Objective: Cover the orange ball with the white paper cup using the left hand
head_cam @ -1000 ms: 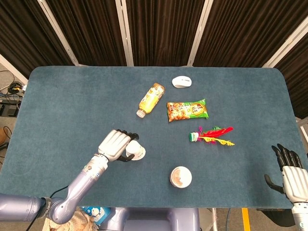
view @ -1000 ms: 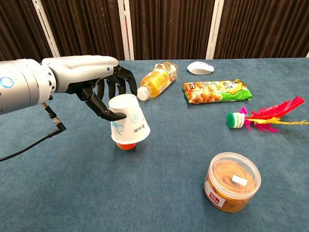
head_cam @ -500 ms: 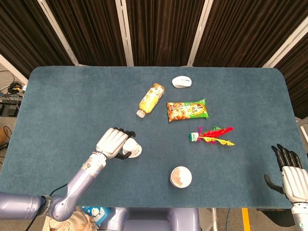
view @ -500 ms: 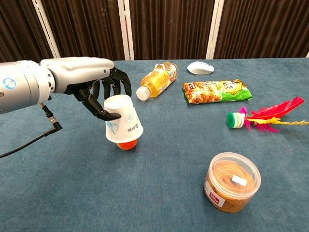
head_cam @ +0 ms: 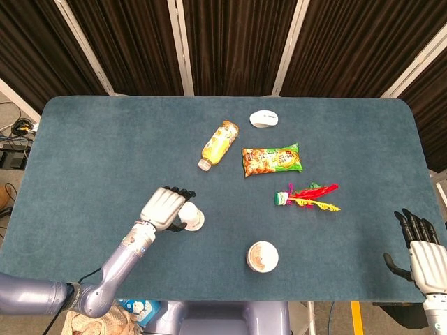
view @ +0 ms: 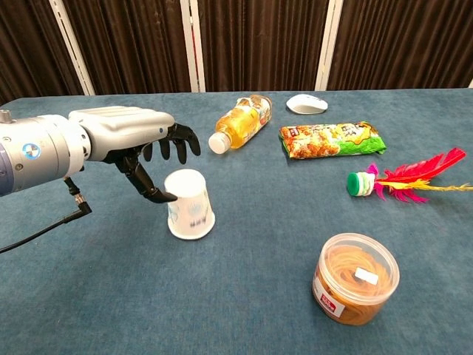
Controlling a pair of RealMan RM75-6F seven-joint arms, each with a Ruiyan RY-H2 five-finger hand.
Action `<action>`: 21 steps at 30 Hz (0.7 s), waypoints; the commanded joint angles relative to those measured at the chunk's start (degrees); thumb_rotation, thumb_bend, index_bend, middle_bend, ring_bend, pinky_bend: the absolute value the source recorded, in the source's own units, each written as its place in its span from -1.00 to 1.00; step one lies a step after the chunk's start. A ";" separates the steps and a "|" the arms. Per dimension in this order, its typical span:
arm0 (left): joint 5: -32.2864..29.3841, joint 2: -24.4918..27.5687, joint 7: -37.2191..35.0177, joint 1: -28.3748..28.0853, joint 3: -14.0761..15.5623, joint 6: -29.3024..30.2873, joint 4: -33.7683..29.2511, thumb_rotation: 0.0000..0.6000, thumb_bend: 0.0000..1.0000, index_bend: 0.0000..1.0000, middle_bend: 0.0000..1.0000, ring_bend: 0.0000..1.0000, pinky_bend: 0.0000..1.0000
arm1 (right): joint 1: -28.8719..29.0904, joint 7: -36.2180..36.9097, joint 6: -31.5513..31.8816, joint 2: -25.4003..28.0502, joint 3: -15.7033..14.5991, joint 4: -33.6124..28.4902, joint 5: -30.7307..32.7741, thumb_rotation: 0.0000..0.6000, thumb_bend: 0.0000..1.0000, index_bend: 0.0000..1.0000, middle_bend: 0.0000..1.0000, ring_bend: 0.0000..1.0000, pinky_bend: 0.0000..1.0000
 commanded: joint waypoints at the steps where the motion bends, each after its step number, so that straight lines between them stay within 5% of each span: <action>1: -0.22 0.12 0.08 0.02 0.16 0.02 -0.27 1.00 -0.67 -0.79 -0.77 -0.78 -0.61 | -0.01 -0.04 -0.03 0.01 -0.01 0.00 0.04 1.00 -0.31 -1.00 -1.00 -1.00 -0.95; 12: 6.25 4.05 -5.14 4.00 1.21 4.06 -5.34 1.00 -0.68 -0.86 -0.87 -0.83 -0.67 | -0.01 0.11 -0.07 0.11 -0.06 0.11 -0.05 1.00 -0.30 -1.00 -1.00 -1.00 -0.95; 16: 18.63 9.98 -10.53 11.57 7.00 12.17 -7.98 1.00 -0.68 -0.90 -0.93 -0.92 -0.76 | -0.01 -0.09 0.04 0.08 -0.15 0.22 -0.35 1.00 -0.31 -1.00 -1.00 -1.00 -0.95; 21: 26.15 14.93 -15.95 18.08 12.05 17.17 -7.27 1.00 -0.70 -0.95 -1.00 -0.99 -0.82 | -0.03 -0.50 0.18 0.00 -0.21 0.23 -0.55 1.00 -0.31 -1.00 -1.00 -1.00 -0.95</action>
